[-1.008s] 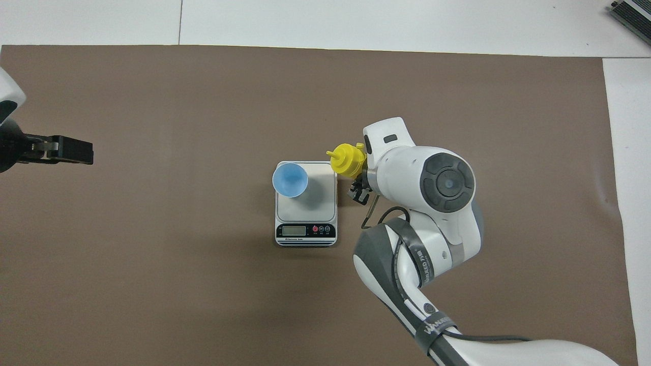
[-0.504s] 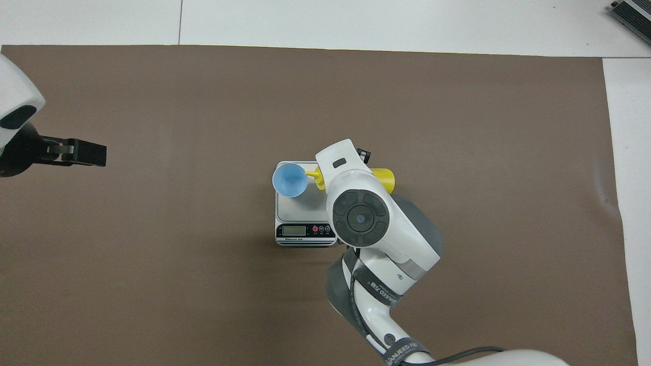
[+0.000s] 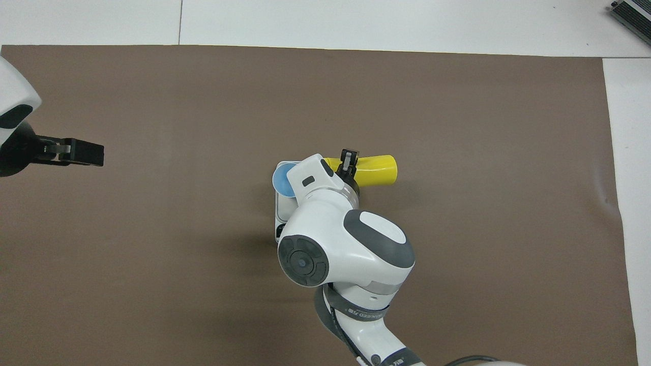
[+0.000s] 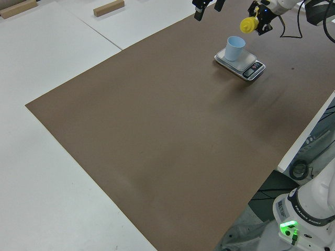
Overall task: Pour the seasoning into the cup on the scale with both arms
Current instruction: 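Tilt the bottle nozzle into the cup with the right gripper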
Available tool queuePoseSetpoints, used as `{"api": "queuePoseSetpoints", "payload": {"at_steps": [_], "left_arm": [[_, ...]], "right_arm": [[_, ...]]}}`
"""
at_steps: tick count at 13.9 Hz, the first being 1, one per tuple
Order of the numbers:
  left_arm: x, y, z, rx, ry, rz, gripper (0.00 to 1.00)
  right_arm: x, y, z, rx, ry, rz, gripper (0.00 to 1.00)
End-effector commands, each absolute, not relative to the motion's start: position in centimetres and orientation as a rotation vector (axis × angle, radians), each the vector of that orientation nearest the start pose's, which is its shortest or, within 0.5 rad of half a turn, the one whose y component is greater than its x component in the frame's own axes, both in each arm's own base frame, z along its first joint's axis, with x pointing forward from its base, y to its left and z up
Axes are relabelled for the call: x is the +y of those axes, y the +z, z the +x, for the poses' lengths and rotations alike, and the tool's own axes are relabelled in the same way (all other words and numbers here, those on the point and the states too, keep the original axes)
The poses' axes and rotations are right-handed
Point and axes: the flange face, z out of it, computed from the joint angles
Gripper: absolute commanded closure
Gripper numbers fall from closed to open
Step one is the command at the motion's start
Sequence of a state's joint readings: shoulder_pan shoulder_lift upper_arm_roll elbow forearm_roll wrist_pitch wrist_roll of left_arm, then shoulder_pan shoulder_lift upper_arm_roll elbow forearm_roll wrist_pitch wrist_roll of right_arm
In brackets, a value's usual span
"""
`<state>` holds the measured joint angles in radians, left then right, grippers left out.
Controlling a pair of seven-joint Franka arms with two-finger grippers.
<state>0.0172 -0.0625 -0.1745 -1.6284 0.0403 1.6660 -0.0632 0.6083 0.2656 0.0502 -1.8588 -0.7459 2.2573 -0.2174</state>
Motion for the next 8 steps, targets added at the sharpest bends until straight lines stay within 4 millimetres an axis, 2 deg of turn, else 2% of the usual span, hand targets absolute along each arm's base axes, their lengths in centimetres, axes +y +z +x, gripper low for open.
{"api": "queuePoseSetpoints", "payload": {"at_steps": [1, 3, 6, 8], "left_arm": [[-8.6, 64.0, 52.9, 0.164, -0.168, -3.102, 0.0], [-8.5, 64.2, 53.1, 0.16, -0.192, -3.102, 0.0], [-5.0, 64.3, 53.6, 0.075, -0.201, -3.105, 0.0], [-3.7, 64.3, 53.7, 0.039, -0.196, -3.106, 0.0]], "right_arm": [[37.2, 40.5, 52.4, 1.541, 0.342, 1.955, 0.69], [36.9, 40.4, 52.7, 1.543, 0.34, 1.886, 0.7], [36.4, 40.8, 53.2, 1.534, 0.342, 1.778, 0.78], [36.9, 40.6, 52.8, 1.531, 0.32, 1.694, 0.82]]}}
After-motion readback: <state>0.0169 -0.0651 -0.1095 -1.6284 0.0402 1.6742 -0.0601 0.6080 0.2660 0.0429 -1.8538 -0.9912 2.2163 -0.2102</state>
